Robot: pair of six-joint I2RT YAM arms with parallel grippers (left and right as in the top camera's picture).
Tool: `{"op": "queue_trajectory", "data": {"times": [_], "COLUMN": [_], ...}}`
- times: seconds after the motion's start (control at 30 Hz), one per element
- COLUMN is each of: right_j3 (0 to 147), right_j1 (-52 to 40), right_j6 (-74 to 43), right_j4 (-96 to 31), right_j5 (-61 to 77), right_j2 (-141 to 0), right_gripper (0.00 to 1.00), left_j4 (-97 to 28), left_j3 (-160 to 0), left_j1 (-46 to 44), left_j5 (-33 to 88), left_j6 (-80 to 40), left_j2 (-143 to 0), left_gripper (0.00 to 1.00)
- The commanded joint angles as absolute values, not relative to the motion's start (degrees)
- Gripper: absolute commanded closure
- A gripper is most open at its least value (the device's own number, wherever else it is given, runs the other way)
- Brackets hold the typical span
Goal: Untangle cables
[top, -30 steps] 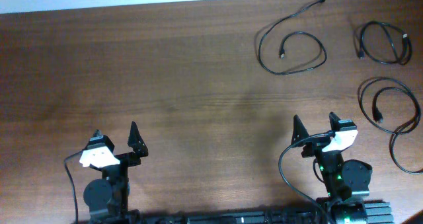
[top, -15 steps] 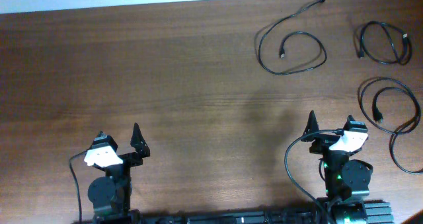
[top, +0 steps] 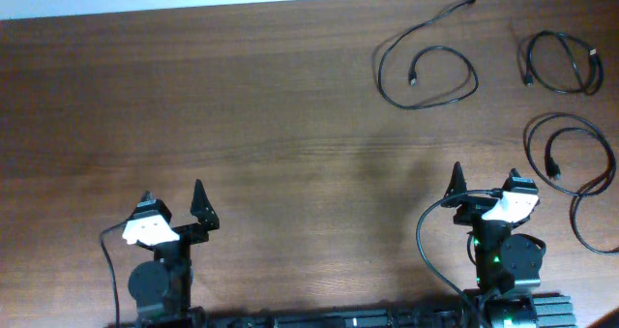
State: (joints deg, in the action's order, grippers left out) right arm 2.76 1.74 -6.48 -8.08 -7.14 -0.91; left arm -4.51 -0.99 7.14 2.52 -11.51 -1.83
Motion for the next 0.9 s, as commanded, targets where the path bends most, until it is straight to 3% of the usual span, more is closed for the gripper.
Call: {"op": "queue_trajectory", "data": {"times": [0.0,0.53,0.7,0.8,0.87], "right_j3": [2.04,2.04,2.04,2.04,2.04], "right_j1": [1.52,1.52,1.52,1.52,1.52], "right_j6": [-6.2,-5.93,4.08,4.08,4.08], "right_j4": [-7.62,-7.68,-7.68,-7.66,-7.68], "right_j5": [-8.21,-8.23,-7.79,-7.77,-7.79], "right_j2": [-0.21,-0.43,-0.4,-0.4,-0.4], "right_gripper": [0.01,0.01,0.02,0.02,0.01], "left_j4": [-4.49,-4.56,-4.62,-4.67,-4.67], "left_j3": [-0.56,-0.56,-0.56,-0.58,-0.58], "left_j1": [7.29,7.27,7.29,7.27,7.27], "left_j5": [2.09,2.09,1.85,2.13,2.13], "left_j6": [-10.59,-10.61,-10.35,1.85,2.63], "left_j2": [-0.27,-0.3,-0.4,-0.51,-0.62], "left_gripper": [0.01,0.01,0.01,0.01,0.01]}}
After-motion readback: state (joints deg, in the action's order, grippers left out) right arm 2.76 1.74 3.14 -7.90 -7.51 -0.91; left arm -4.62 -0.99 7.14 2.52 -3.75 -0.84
